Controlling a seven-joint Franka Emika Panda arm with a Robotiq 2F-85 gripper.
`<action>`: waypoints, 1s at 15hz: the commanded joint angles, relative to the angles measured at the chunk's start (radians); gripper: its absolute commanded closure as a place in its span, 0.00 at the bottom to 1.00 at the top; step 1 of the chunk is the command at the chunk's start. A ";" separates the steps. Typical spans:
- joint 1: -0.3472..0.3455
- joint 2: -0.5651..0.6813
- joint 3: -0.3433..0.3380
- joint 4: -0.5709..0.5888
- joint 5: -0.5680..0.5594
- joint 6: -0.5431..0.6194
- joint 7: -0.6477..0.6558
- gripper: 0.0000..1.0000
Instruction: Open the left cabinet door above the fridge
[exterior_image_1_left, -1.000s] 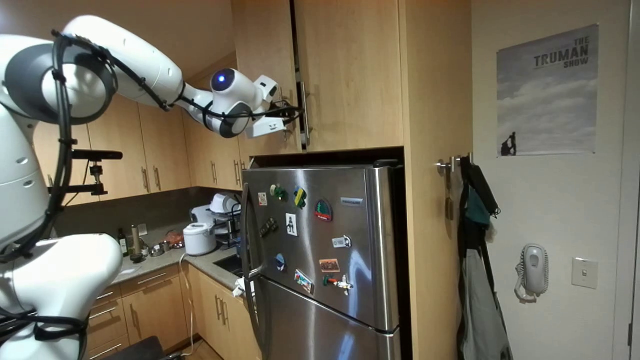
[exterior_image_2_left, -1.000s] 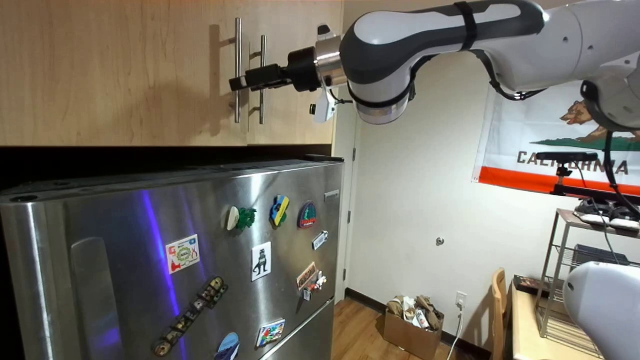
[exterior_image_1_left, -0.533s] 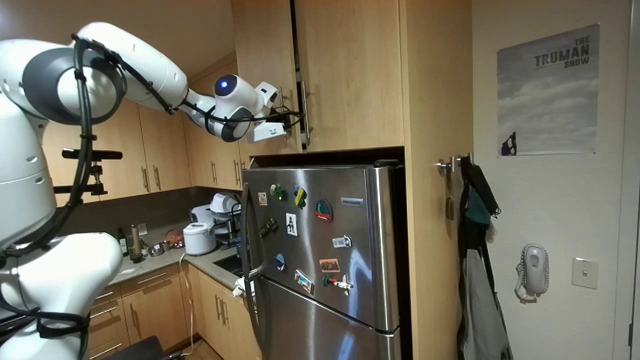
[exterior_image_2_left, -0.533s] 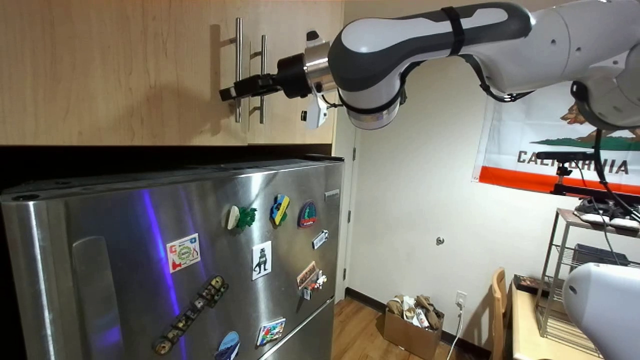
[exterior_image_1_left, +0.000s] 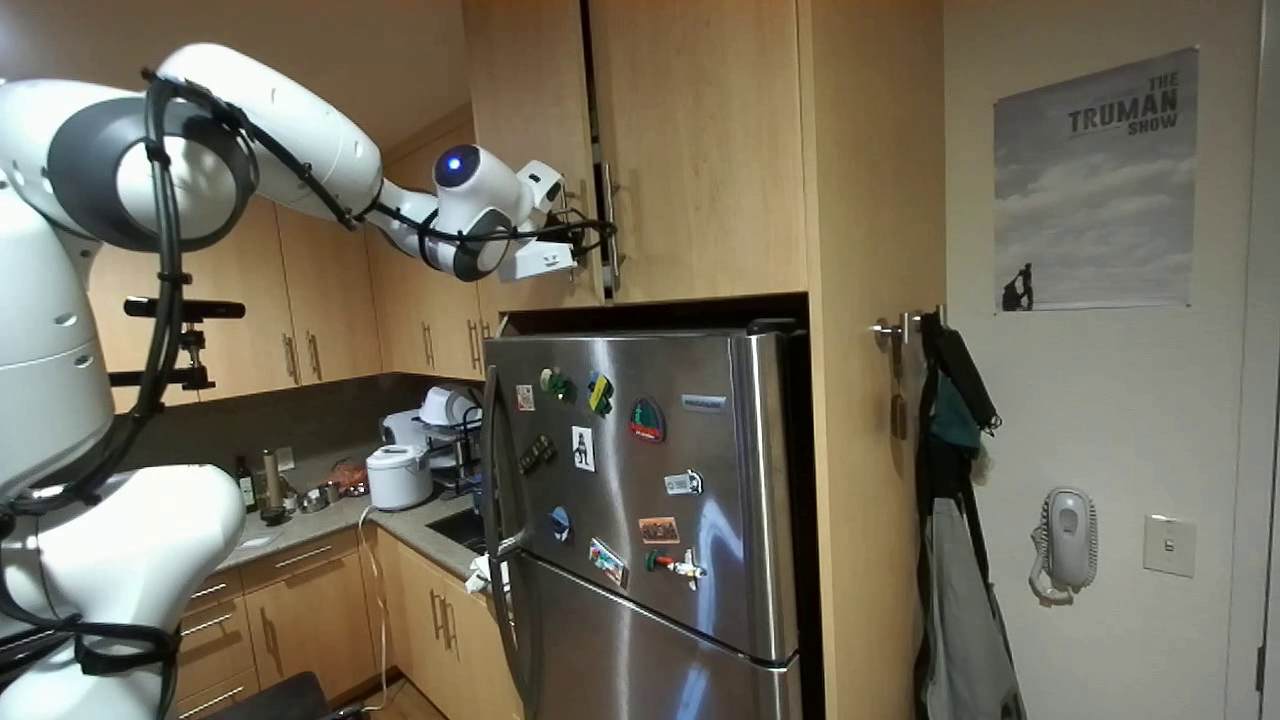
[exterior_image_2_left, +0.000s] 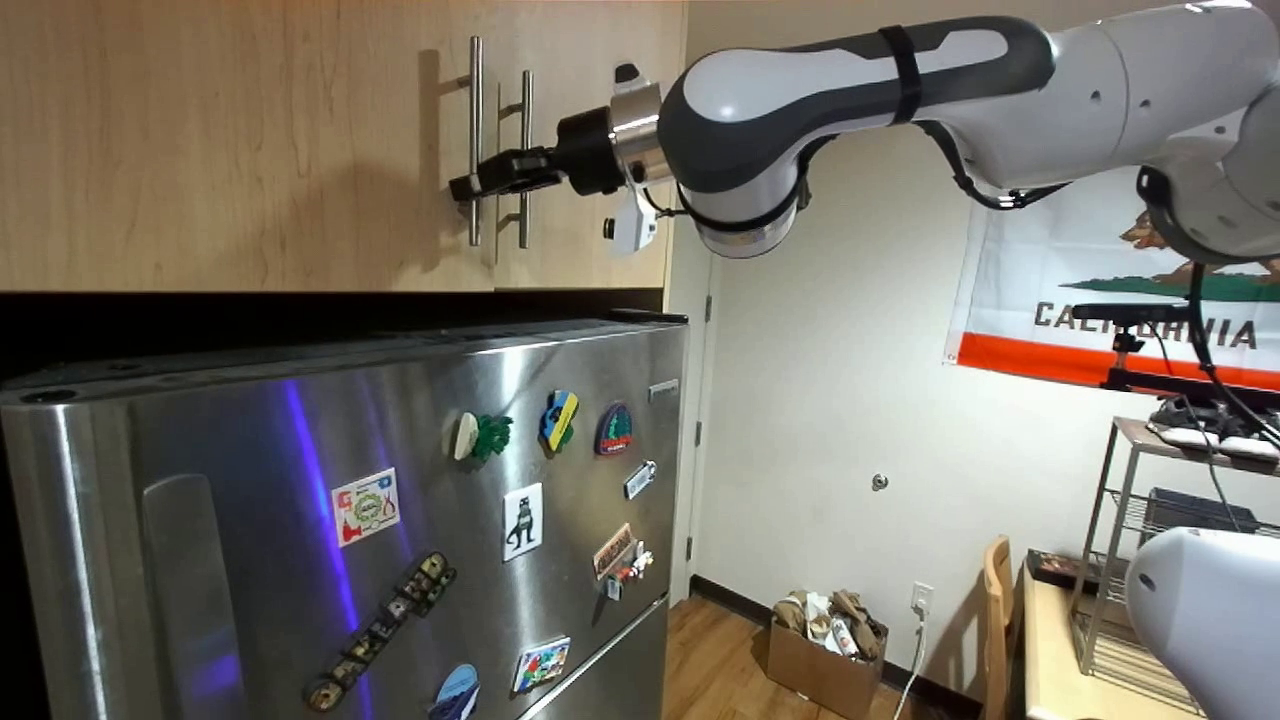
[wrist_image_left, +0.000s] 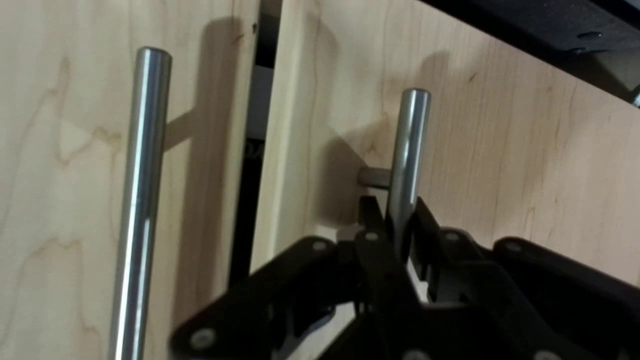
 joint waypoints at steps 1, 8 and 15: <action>0.013 -0.003 -0.013 0.021 -0.089 -0.028 0.067 0.96; -0.105 -0.004 0.099 -0.039 -0.178 -0.037 0.188 0.96; -0.244 -0.004 0.255 -0.121 -0.183 -0.035 0.202 0.96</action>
